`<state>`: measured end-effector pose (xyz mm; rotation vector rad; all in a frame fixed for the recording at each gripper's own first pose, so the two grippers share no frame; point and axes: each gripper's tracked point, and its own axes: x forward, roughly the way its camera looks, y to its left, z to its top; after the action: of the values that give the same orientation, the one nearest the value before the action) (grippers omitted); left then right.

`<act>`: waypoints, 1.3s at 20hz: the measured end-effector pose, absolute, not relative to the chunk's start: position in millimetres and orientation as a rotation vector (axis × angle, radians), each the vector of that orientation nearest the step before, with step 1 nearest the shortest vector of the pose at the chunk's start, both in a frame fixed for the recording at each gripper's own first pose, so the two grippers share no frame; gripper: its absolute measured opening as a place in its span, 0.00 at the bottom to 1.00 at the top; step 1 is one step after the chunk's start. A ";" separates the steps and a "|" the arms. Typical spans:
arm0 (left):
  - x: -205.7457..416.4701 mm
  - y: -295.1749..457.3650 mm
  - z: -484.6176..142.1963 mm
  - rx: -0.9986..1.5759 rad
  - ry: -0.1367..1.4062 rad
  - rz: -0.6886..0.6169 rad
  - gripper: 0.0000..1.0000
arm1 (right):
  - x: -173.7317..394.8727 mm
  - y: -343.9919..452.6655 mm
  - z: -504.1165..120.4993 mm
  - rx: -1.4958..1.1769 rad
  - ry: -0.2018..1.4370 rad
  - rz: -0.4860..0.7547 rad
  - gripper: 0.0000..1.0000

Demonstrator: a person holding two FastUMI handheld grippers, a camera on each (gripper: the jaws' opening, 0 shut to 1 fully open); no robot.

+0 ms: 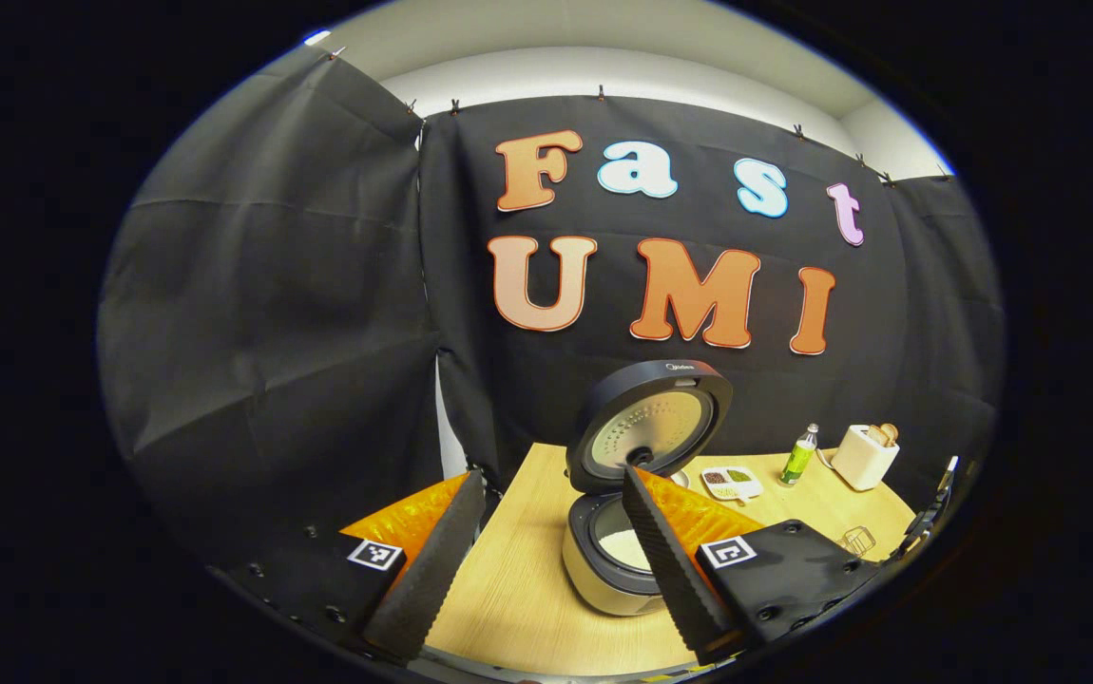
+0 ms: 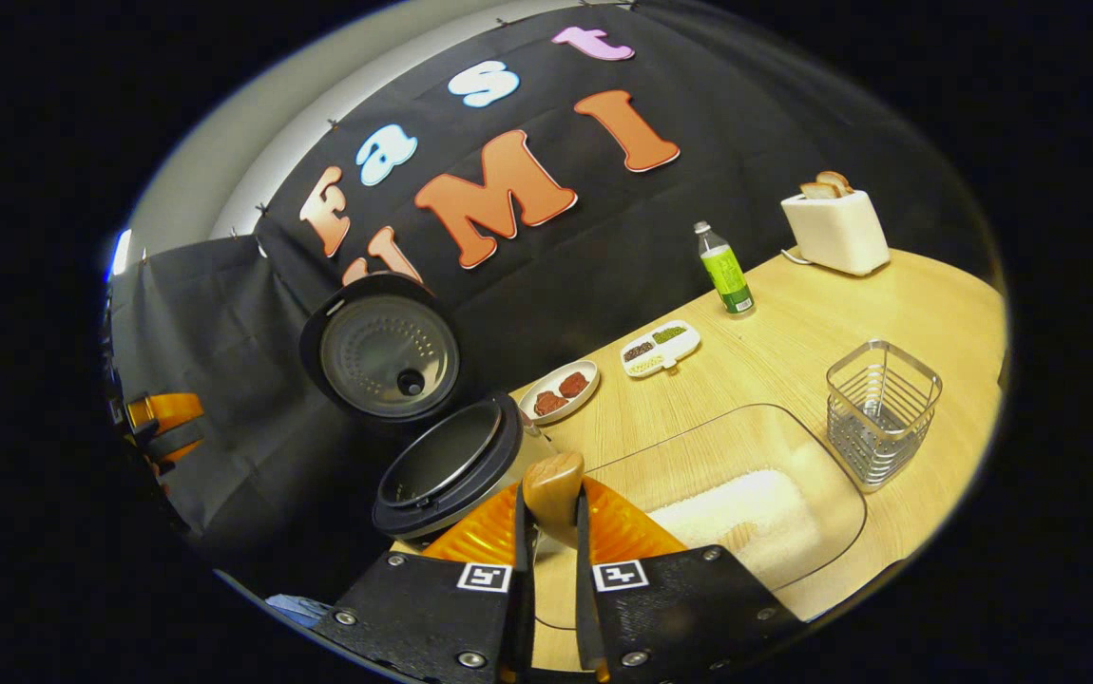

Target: Close the left gripper, press the button to open the rice cooker; take a wooden spoon from the chopstick holder with the right hand, scoop a spoonful of rice and pour it into the rice cooker, then put the wooden spoon back into the chopstick holder.

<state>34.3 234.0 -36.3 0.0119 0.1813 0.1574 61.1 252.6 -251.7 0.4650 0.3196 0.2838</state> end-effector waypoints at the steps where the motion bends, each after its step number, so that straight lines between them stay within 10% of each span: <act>1: 34.4 233.8 -35.5 0.009 0.182 0.156 0.98 | 65.7 248.1 -253.4 0.496 0.325 0.267 0.17; 26: 39.6 216.8 -18.8 0.012 0.137 0.123 0.98 | 72.4 153.5 -221.5 1.249 0.366 0.081 0.17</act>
<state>39.6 216.8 -18.8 0.0117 0.1366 0.1225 72.4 153.5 -221.5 1.2495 0.3662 0.0808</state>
